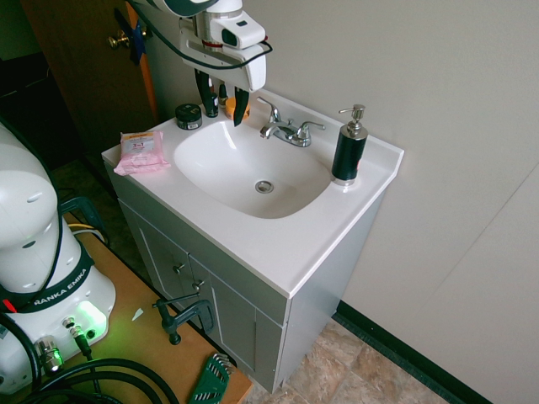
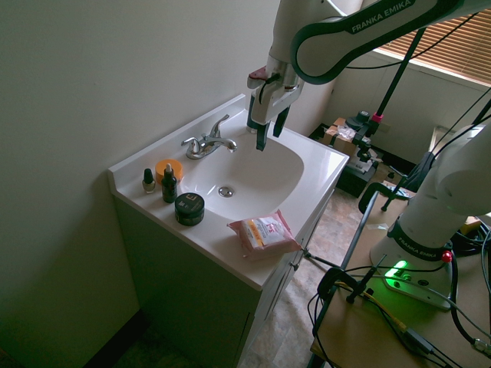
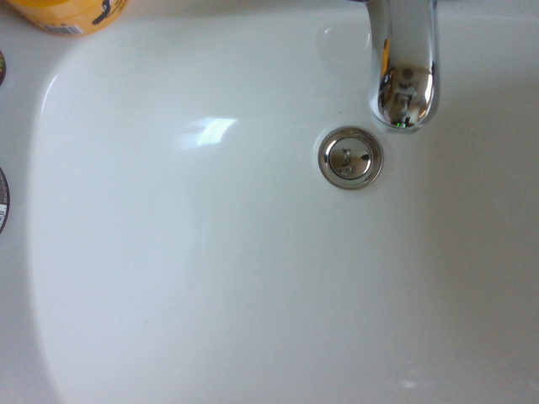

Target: Sanitize yourself

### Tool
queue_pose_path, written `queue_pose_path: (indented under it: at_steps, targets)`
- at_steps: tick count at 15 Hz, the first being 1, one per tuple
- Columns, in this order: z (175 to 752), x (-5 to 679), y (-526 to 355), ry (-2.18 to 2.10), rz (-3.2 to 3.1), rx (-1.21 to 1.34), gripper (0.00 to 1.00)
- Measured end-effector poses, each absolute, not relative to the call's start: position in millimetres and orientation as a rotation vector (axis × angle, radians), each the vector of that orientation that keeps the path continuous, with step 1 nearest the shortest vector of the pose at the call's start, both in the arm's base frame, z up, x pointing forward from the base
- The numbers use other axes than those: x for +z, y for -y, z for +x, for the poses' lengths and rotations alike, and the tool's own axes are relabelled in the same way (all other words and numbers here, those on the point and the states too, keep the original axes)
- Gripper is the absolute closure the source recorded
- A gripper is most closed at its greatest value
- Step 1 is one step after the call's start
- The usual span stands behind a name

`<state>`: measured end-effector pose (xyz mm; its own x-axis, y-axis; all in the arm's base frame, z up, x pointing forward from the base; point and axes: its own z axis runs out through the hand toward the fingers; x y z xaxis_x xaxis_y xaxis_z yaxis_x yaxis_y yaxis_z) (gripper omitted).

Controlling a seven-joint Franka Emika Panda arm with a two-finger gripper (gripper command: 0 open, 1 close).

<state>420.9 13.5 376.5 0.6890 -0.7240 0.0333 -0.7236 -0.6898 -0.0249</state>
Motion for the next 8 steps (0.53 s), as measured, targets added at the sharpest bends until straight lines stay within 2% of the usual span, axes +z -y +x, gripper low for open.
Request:
queue_pose_path:
  at_steps: [4,8]
  targets:
    - [423,376,-14,-1.248,-2.863,-0.061,0.0]
    - [459,406,5,-1.313,-2.857,-0.2,0.0]
